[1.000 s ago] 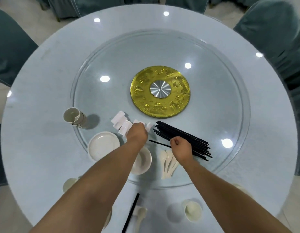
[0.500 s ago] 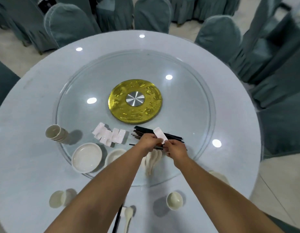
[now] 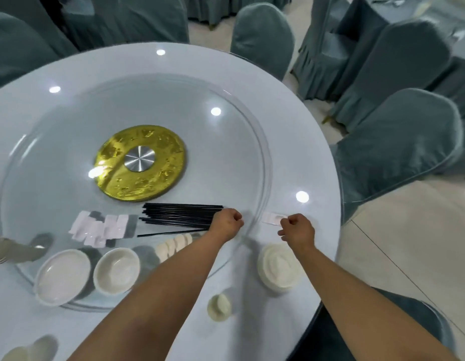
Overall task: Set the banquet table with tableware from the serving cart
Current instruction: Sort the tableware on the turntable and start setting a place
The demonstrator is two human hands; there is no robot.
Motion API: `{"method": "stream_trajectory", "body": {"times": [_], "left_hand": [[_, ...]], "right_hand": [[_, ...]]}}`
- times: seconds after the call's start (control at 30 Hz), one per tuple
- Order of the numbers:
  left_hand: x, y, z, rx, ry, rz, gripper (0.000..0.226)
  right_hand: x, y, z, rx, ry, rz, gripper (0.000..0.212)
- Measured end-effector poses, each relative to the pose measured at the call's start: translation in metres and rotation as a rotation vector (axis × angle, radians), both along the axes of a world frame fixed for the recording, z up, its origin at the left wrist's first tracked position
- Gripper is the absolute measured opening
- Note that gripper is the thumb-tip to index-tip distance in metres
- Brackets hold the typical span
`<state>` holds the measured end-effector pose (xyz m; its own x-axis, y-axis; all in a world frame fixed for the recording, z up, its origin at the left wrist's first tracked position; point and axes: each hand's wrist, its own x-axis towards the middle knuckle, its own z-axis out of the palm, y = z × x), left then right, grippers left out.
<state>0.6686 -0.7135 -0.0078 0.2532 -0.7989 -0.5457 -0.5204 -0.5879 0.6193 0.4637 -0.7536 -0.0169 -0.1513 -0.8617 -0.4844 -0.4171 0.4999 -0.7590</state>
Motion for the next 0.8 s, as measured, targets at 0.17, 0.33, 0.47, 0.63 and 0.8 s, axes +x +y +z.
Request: {"method": "stream_trajectory", "body": {"times": [0.17,0.33,0.47,0.63,0.8], "left_hand": [[-0.022,-0.037,-0.019,-0.026,-0.223,-0.297,0.028],[-0.034,-0.046,-0.05,-0.003,-0.531,-0.645,0.045],[-0.034,-0.043,-0.065,-0.031,-0.589,-0.657,0.051],[-0.03,-0.039,-0.071,-0.069,-0.581,-0.653,0.055],[-0.032,-0.033,-0.073,-0.101,-0.588,-0.647,0.057]], "right_hand": [[-0.043,-0.029,-0.022,0.033,0.054,0.003,0.003],[-0.059,-0.051,-0.054,0.064,0.138,0.158,0.017],[-0.063,-0.07,-0.074,0.068,0.191,0.272,0.024],[-0.058,-0.085,-0.086,0.019,0.269,0.362,0.026],[-0.053,-0.09,-0.09,-0.012,0.282,0.324,0.026]]}}
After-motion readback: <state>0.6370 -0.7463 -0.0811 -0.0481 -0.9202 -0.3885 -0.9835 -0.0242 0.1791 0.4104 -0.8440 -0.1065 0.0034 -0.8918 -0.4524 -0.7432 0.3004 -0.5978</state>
